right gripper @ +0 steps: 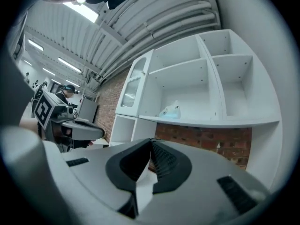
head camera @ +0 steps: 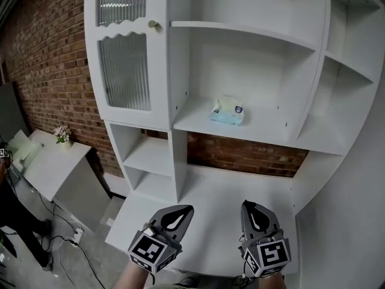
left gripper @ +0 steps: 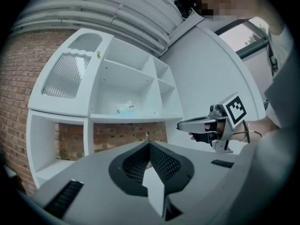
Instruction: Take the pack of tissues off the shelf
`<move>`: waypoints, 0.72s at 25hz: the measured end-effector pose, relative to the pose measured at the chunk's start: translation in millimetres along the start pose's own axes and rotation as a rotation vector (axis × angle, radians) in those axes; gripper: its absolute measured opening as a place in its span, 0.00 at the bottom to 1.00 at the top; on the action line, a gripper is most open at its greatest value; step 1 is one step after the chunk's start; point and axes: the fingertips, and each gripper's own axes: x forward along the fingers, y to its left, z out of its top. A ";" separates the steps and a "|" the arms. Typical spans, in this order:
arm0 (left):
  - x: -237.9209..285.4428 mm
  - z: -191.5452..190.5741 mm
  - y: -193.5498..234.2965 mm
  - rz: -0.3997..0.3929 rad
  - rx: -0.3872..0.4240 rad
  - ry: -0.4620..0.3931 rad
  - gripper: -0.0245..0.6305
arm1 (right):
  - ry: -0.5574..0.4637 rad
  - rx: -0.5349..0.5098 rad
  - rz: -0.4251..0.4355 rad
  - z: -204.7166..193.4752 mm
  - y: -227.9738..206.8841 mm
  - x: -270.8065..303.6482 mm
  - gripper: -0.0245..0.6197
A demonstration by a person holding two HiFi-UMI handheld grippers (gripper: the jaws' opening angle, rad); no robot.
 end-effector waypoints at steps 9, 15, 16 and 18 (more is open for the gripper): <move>28.7 19.0 61.8 -0.059 0.015 -0.077 0.06 | -0.031 -0.134 -0.112 52.2 -30.0 97.7 0.19; 38.1 16.1 80.5 -0.082 0.012 -0.080 0.06 | -0.031 -0.167 -0.115 89.6 -54.6 153.6 0.41; 40.1 14.8 83.3 -0.084 0.008 -0.078 0.06 | -0.023 -0.175 -0.127 94.6 -61.9 162.1 0.42; 44.6 11.3 89.5 -0.090 -0.009 -0.082 0.06 | 0.009 -0.174 -0.145 100.6 -77.5 179.9 0.48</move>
